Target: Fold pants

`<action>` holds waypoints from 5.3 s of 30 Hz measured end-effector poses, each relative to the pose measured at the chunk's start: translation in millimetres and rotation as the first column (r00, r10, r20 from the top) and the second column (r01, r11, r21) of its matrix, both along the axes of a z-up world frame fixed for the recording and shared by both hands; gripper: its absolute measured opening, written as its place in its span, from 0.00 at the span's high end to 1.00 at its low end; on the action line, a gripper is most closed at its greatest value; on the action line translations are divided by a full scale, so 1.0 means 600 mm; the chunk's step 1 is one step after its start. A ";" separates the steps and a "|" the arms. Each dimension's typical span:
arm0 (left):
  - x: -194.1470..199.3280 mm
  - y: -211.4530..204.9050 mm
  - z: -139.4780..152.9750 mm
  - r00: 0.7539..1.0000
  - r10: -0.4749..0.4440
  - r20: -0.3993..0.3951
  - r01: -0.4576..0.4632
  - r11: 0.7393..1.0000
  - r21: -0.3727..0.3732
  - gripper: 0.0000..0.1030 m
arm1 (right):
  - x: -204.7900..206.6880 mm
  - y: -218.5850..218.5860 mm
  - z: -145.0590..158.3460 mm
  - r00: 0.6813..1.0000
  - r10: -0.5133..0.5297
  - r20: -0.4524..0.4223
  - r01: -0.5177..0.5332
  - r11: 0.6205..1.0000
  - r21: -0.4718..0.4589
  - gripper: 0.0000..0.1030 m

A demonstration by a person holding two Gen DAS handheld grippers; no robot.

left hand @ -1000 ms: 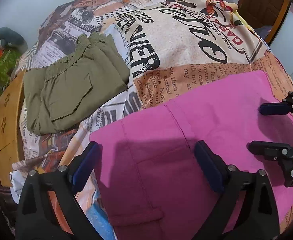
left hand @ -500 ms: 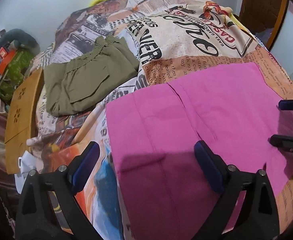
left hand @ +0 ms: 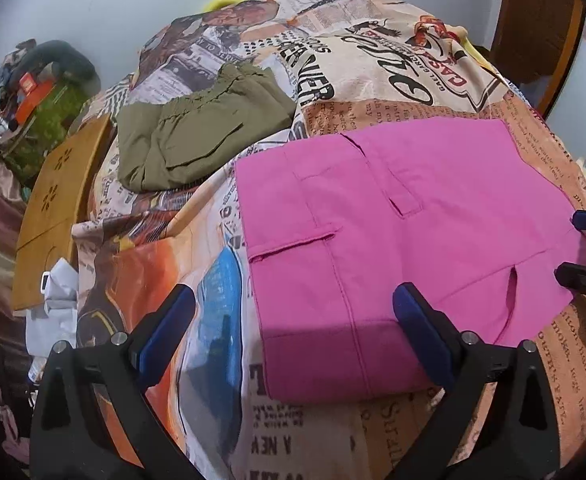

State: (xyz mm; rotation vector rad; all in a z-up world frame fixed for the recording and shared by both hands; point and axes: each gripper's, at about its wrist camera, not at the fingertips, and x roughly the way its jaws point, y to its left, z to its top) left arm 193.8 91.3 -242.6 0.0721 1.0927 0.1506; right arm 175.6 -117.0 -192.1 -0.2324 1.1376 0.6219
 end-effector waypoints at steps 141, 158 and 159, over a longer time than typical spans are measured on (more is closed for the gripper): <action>0.045 -0.067 0.137 0.994 -0.046 0.099 0.082 0.914 -0.398 0.31 | -0.021 0.003 -0.006 0.999 -0.016 -0.029 0.021 0.988 0.156 0.21; 0.217 -0.028 0.047 0.999 -0.032 -0.008 0.031 0.991 -0.127 0.24 | -0.021 0.002 -0.009 0.999 -0.020 -0.034 0.025 0.986 0.165 0.21; 0.228 -0.030 0.036 0.999 -0.036 -0.023 0.033 0.993 -0.113 0.24 | -0.021 0.002 -0.009 0.999 -0.021 -0.035 0.026 0.986 0.167 0.21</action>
